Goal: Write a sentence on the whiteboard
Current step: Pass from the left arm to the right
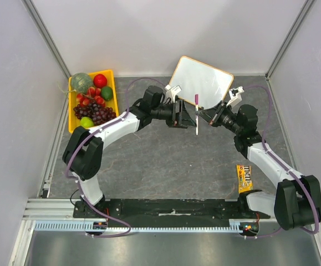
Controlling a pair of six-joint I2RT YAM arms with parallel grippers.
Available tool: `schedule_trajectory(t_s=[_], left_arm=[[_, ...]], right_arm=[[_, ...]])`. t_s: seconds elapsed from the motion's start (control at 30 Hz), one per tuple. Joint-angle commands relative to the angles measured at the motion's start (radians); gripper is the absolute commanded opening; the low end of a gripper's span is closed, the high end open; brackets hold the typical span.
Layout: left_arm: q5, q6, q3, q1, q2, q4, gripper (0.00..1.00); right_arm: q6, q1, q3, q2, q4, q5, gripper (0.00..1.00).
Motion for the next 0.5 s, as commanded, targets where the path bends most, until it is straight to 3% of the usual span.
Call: schedule_trajectory(t_s=[0.0,0.17,0.3,0.4,0.47], left_arm=[[0.038,-0.071,0.068,-0.01,0.04,0.095,0.8],[0.041,-0.097,0.094,-0.019,0.105,0.101,0.67],[0.033,-0.094,0.106,-0.033,0.131,0.101,0.64],[0.036,-0.097,0.115,-0.039,0.138,0.114,0.47],[0.042,-0.109,0.109,-0.039,0.142,0.133,0.31]], right_arm=[[0.025,-0.002,-0.023,-0.023,0.048,-0.001,0.0],[0.067,-0.001,-0.05,-0.008,0.11,0.008,0.0],[0.078,-0.001,-0.045,0.009,0.123,-0.007,0.0],[0.081,-0.001,-0.048,0.007,0.125,-0.013,0.0],[0.078,-0.001,-0.053,0.006,0.125,-0.016,0.0]])
